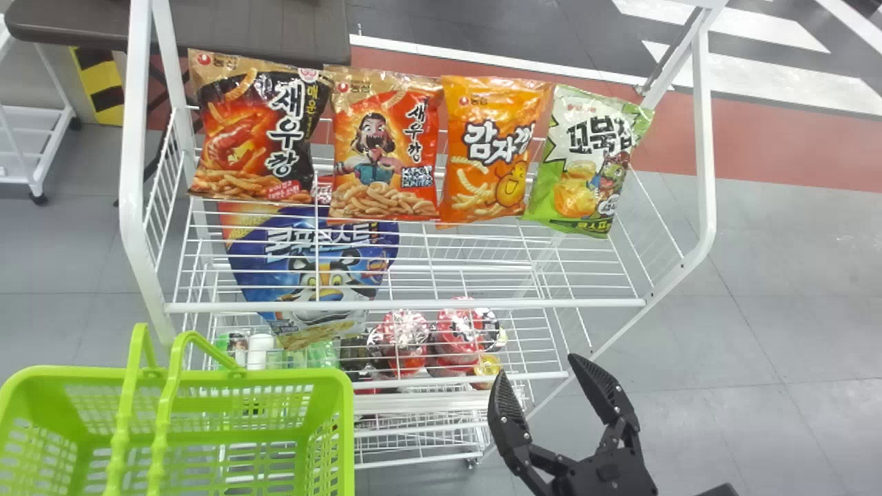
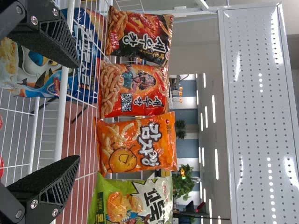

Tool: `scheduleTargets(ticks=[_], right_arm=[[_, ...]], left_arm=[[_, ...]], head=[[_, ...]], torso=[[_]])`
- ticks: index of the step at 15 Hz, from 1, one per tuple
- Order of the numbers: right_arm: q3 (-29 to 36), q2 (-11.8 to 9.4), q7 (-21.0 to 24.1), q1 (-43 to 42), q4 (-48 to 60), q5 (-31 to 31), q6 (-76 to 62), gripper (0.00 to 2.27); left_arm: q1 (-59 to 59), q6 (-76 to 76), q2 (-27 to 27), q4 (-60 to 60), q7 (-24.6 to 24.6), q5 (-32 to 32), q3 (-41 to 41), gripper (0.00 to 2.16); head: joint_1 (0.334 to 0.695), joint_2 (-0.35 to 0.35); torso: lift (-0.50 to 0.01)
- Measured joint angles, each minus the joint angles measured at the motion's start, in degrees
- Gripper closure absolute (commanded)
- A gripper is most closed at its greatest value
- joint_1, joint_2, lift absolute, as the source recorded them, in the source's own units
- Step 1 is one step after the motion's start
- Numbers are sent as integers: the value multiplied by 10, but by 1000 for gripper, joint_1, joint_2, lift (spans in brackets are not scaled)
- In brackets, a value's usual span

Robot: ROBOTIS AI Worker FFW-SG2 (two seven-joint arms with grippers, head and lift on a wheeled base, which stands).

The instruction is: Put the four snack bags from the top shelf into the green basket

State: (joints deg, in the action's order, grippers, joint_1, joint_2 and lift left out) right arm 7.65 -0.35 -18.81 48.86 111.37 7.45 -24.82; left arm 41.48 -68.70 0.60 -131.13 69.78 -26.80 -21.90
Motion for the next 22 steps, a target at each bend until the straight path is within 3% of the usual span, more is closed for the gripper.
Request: scheduleTargets(ticks=[15,19,22], right_arm=[[0,0,0,-11,-10,1,3,124],[-15,0,0,-47,-5,0,33,124],[-37,0,2,-97,-2,-10,89,124]], left_arm=[[-1,0,1,1,-1,1,-1,2138],[-1,0,2,0,-1,1,0,2138],[1,0,3,0,-1,1,0,2138]], head=[[695,-285],[695,-251],[695,-184]], torso=[[-1],[-1],[-1]])
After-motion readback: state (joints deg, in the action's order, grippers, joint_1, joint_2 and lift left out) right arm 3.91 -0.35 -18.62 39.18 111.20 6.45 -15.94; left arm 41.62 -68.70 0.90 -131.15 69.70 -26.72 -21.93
